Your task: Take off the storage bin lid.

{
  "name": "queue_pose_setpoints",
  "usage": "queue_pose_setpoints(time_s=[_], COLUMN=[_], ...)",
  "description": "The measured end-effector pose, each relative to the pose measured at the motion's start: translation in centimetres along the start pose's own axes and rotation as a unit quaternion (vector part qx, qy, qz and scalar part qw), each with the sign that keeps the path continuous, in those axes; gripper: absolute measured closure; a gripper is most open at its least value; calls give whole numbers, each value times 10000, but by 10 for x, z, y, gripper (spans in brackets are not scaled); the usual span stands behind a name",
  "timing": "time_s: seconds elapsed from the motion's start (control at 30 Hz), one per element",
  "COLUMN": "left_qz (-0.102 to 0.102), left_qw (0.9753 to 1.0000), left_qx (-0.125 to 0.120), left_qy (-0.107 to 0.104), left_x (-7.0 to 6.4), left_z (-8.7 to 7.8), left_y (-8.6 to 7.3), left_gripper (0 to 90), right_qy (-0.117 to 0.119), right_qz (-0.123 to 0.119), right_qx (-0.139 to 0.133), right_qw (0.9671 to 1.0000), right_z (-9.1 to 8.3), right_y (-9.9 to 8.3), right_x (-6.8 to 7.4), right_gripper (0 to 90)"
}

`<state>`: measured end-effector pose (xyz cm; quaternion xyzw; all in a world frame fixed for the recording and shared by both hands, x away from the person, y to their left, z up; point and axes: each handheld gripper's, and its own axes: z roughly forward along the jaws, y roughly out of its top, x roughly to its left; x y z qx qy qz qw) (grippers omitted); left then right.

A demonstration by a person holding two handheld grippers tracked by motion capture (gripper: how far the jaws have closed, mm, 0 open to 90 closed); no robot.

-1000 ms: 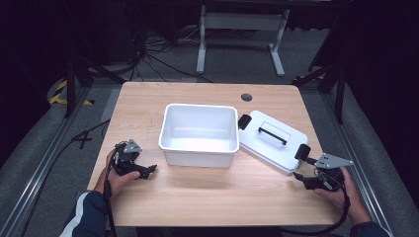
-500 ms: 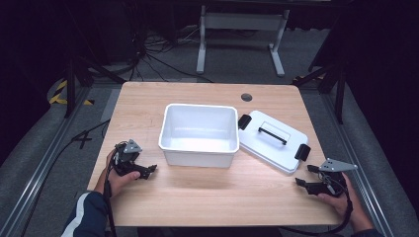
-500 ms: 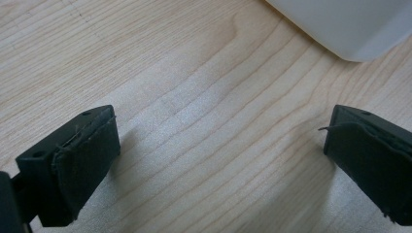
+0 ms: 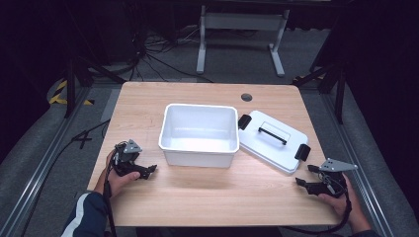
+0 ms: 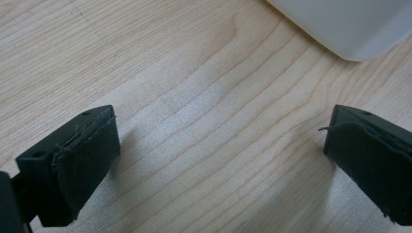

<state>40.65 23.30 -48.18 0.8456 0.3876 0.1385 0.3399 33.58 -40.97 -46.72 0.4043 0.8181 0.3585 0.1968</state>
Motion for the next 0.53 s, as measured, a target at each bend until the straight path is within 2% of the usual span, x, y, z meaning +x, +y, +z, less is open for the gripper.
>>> queue_pose_setpoints(time_s=[0.53], left_qz=[27], left_qw=[10000], left_qx=[-6], left_qy=[-1], left_x=[0], left_z=[0], left_y=[0], left_gripper=[1], right_qy=[-36], right_qz=[31], right_qx=[-6], right_qw=[10000], right_z=[0], right_y=[0], right_x=[0], right_gripper=[223])
